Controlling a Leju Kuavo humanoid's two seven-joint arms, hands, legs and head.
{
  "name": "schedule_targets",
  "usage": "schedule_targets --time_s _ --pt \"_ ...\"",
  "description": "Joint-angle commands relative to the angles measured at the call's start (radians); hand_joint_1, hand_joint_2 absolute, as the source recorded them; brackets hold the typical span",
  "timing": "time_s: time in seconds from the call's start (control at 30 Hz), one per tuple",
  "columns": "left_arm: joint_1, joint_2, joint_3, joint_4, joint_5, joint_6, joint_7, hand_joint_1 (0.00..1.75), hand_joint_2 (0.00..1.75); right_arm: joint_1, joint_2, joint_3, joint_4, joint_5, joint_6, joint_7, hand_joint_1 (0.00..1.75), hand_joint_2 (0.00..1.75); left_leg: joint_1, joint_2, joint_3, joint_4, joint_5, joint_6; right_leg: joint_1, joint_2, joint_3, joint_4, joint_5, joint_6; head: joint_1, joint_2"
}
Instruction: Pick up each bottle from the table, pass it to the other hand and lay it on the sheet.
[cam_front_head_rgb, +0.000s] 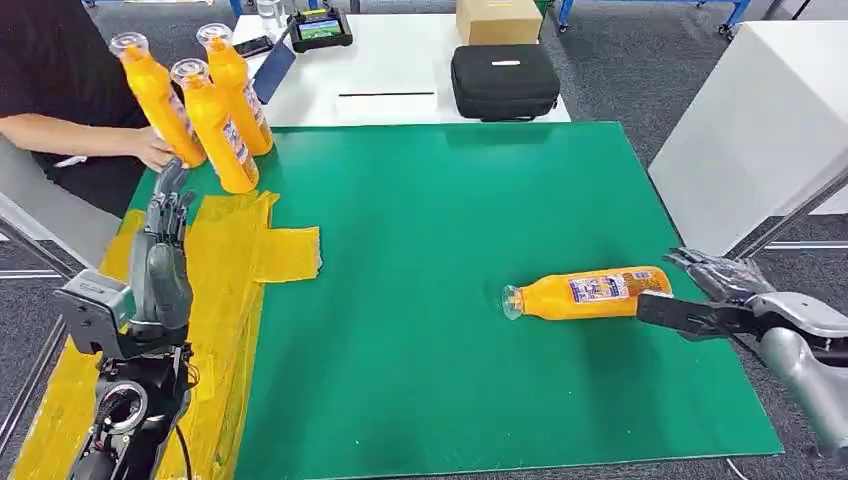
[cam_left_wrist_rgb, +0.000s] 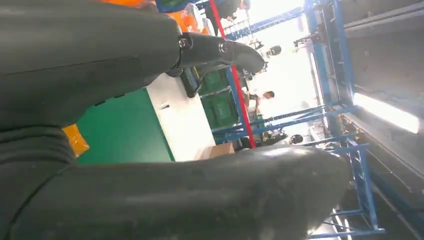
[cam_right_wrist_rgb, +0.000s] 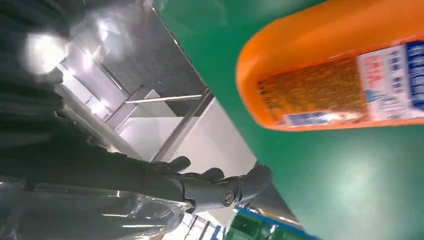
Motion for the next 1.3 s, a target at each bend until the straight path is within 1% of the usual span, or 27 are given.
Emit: schedule_targets --time_s 0.03,0.1,0.13,0.17,0.2,0.23,0.27,0.3,0.37,0.43,0.47,0.5,0.7,0.73,0.77,0.8,0.83,0.87,1.0,1.03,1.07,1.13,1.17,1.2,1.3 --pt "-0.039 0.001 -0.033 0.047 0.007 0.003 0.000 0.00 0.00 -0.091 0.075 0.134 0.151 -0.001 -0.015 -0.010 0.00 1.75 0.001 0.002 0.004 -0.001 -0.001 -0.002 0.001 0.003 0.004 -0.002 0.000 -0.002 0.001 0.000" --pt "-0.039 0.001 -0.033 0.047 0.007 0.003 0.000 0.00 0.00 -0.091 0.075 0.134 0.151 -0.001 -0.015 -0.010 0.00 1.75 0.001 0.002 0.005 -0.001 -0.002 -0.003 0.001 0.004 0.005 -0.001 -0.001 -0.002 0.000 0.000" --pt "-0.039 0.001 -0.033 0.047 0.007 0.003 0.000 0.00 0.00 -0.091 0.075 0.134 0.151 -0.001 -0.015 -0.010 0.00 1.75 0.001 0.002 0.003 0.000 -0.001 -0.002 0.001 0.003 0.003 -0.001 0.000 -0.001 0.000 0.000" --pt "-0.039 0.001 -0.033 0.047 0.008 0.003 0.001 0.00 0.00 -0.092 0.075 0.135 0.153 -0.002 -0.016 -0.010 0.00 1.75 0.001 0.003 0.005 -0.001 -0.002 -0.003 0.001 0.004 0.005 -0.001 -0.001 -0.002 0.000 0.000" --pt "-0.041 0.001 -0.033 0.047 0.009 0.004 0.001 0.00 0.00 -0.090 0.081 0.139 0.155 -0.002 -0.016 -0.010 0.00 1.75 0.001 0.001 0.003 -0.001 -0.001 -0.002 0.000 0.002 0.003 -0.001 0.000 -0.001 0.000 0.000" --pt "-0.042 0.002 -0.034 0.046 0.009 0.004 0.001 0.00 0.00 -0.087 0.089 0.143 0.157 -0.002 -0.016 -0.010 0.00 1.75 0.001 0.003 0.008 -0.001 -0.003 -0.005 0.000 0.005 0.008 -0.001 -0.002 -0.003 0.000 0.000" --pt "-0.042 0.007 -0.039 0.045 0.017 0.005 0.001 0.00 0.00 -0.093 0.098 0.155 0.175 -0.001 -0.023 -0.011 0.00 1.75 0.001 0.003 0.010 -0.001 -0.003 -0.006 0.001 0.006 0.009 -0.001 -0.002 -0.004 0.000 0.000" --pt "-0.043 0.010 -0.042 0.045 0.020 0.009 0.001 0.00 0.00 -0.095 0.105 0.166 0.186 -0.001 -0.028 -0.012 0.00 1.75 0.001 0.002 0.004 -0.001 -0.001 -0.003 0.001 0.003 0.004 -0.002 0.000 -0.002 0.000 0.000" --pt "-0.043 0.008 -0.045 0.044 0.020 0.009 0.001 0.00 0.00 -0.091 0.123 0.172 0.192 0.000 -0.029 -0.009 0.00 1.75 0.001 0.003 0.006 -0.001 -0.001 -0.003 0.001 0.004 0.005 -0.002 0.000 -0.003 0.000 0.000" --pt "-0.045 0.014 -0.056 0.043 0.028 0.017 0.004 0.00 0.00 -0.107 0.152 0.191 0.248 0.009 -0.050 -0.013 0.00 1.75 0.002 0.003 0.008 -0.001 -0.002 -0.004 0.001 0.005 0.007 -0.002 -0.001 -0.003 0.000 0.000" --pt "-0.046 0.015 -0.058 0.045 0.030 0.018 0.005 0.00 0.00 -0.112 0.158 0.196 0.257 0.009 -0.050 -0.013 0.00 1.75 0.001 0.003 0.004 -0.001 -0.001 -0.003 0.001 0.004 0.004 -0.002 0.000 -0.002 0.000 0.000" --pt "-0.046 0.016 -0.059 0.047 0.031 0.019 0.006 0.00 0.00 -0.118 0.163 0.202 0.264 0.012 -0.049 -0.014 0.00 1.75 0.001 0.003 0.005 -0.001 -0.001 -0.003 0.001 0.005 0.005 -0.002 0.000 -0.002 0.000 0.000" --pt "-0.049 0.021 -0.065 0.053 0.038 0.023 0.005 0.00 0.00 -0.144 0.170 0.224 0.304 0.021 -0.051 -0.021 0.00 1.75 0.001 0.003 0.005 -0.001 -0.001 -0.003 0.001 0.004 0.005 -0.001 -0.001 -0.002 0.000 0.000" --pt "-0.052 0.022 -0.071 0.058 0.045 0.022 0.005 0.00 0.00 -0.151 0.184 0.233 0.328 0.023 -0.052 -0.023 0.00 1.75 0.001 0.003 0.007 -0.001 -0.002 -0.004 0.001 0.004 0.007 -0.002 -0.001 -0.003 0.000 0.000" --pt "-0.059 0.025 -0.081 0.065 0.050 0.023 0.005 0.00 0.00 -0.156 0.201 0.243 0.363 0.028 -0.056 -0.025 0.00 1.75 0.001 0.002 0.004 -0.001 -0.001 -0.003 0.001 0.004 0.004 -0.001 0.000 -0.002 0.000 0.000" --pt "-0.066 0.025 -0.089 0.072 0.053 0.024 0.005 0.00 0.00 -0.154 0.217 0.250 0.396 0.032 -0.063 -0.023 0.00 1.75 0.001 0.003 0.007 -0.001 -0.002 -0.004 0.001 0.004 0.007 -0.002 -0.001 -0.003 0.000 0.000" --pt "-0.068 0.024 -0.091 0.074 0.053 0.024 0.005 0.00 0.00 -0.144 0.224 0.253 0.401 0.032 -0.068 -0.026 0.00 1.75 0.002 0.002 0.005 -0.001 -0.001 -0.003 0.001 0.003 0.005 -0.002 0.000 -0.002 0.000 0.000" --pt "-0.074 0.025 -0.096 0.082 0.055 0.024 0.005 0.00 0.00 -0.150 0.231 0.259 0.424 0.036 -0.063 -0.023 0.00 1.75 0.002 0.003 0.007 -0.002 -0.001 -0.003 0.001 0.004 0.007 -0.002 0.000 -0.002 0.000 0.000" --pt "-0.078 0.026 -0.099 0.086 0.057 0.024 0.005 0.00 0.00 -0.149 0.236 0.265 0.437 0.039 -0.061 -0.023 0.00 1.75 0.002 0.003 0.008 -0.002 -0.001 -0.004 0.001 0.005 0.008 -0.003 -0.001 -0.003 0.000 0.000" --pt "-0.108 0.037 -0.125 0.116 0.080 0.033 0.001 0.00 0.00 -0.152 0.280 0.314 0.534 0.070 -0.050 -0.040 1.57 1.75 0.002 0.002 0.005 -0.002 -0.001 -0.003 0.002 0.003 0.006 -0.003 0.000 -0.002 0.000 0.000" --pt "-0.125 0.041 -0.141 0.132 0.093 0.041 -0.002 0.00 0.00 -0.132 0.302 0.360 0.573 0.100 -0.030 -0.067 1.75 1.75 0.002 0.001 0.006 -0.002 -0.001 -0.003 0.002 0.002 0.007 -0.003 0.000 -0.002 0.000 0.000" --pt "-0.131 0.040 -0.148 0.135 0.100 0.050 -0.005 0.00 0.00 -0.116 0.314 0.383 0.590 0.111 -0.023 -0.078 1.75 1.75 0.003 0.000 0.007 -0.002 -0.001 -0.003 0.002 0.001 0.008 -0.003 0.000 -0.003 0.001 0.000" --pt "-0.130 0.039 -0.149 0.134 0.101 0.053 -0.005 0.00 0.00 -0.108 0.316 0.391 0.592 0.115 -0.020 -0.082 1.75 1.75 0.003 0.000 0.011 -0.004 -0.001 -0.004 0.002 0.002 0.011 -0.006 0.000 -0.003 -0.001 0.000" --pt "-0.128 0.039 -0.150 0.130 0.103 0.056 -0.004 0.00 0.00 -0.105 0.317 0.401 0.592 0.119 -0.015 -0.086 1.75 1.75 0.005 0.002 0.010 -0.002 -0.001 -0.003 0.004 0.003 0.010 -0.005 0.000 -0.002 0.001 0.000" --pt "-0.125 0.038 -0.152 0.127 0.108 0.064 -0.003 0.00 0.00 -0.092 0.311 0.410 0.584 0.116 -0.006 -0.089 1.75 1.75 0.005 0.001 0.016 -0.003 -0.001 -0.005 0.004 0.003 0.015 -0.006 0.000 -0.003 0.000 0.000"
